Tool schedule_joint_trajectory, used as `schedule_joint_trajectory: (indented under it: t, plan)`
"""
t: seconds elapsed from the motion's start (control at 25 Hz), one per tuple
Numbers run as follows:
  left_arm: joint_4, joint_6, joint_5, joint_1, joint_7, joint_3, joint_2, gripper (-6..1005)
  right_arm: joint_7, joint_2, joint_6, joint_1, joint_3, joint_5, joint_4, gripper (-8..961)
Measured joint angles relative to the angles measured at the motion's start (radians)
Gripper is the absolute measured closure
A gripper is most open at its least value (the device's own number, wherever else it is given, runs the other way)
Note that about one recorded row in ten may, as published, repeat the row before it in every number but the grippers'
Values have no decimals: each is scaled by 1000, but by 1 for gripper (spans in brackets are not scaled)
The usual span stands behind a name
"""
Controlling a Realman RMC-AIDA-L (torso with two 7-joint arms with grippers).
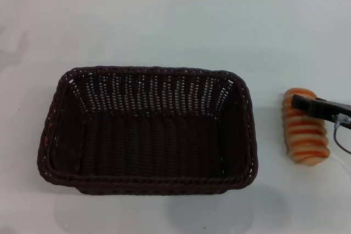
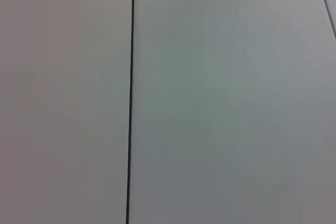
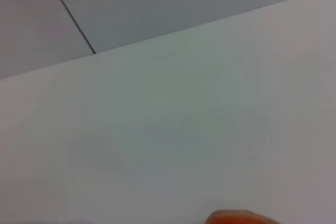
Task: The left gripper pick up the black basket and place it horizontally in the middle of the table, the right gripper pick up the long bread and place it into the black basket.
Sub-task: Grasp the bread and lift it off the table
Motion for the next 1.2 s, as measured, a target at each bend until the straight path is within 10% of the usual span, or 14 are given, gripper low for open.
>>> schedule_joint_trajectory:
  t: [0.72, 1.2]
  plan:
    - [-11, -26, -15, 10, 0, 0, -1, 413, -2, 2, -10, -11, 3, 0, 35, 564]
    - [-11, -33, -26, 11, 0, 0, 0, 412, -40, -2, -40, -49, 28, -38, 297, 655]
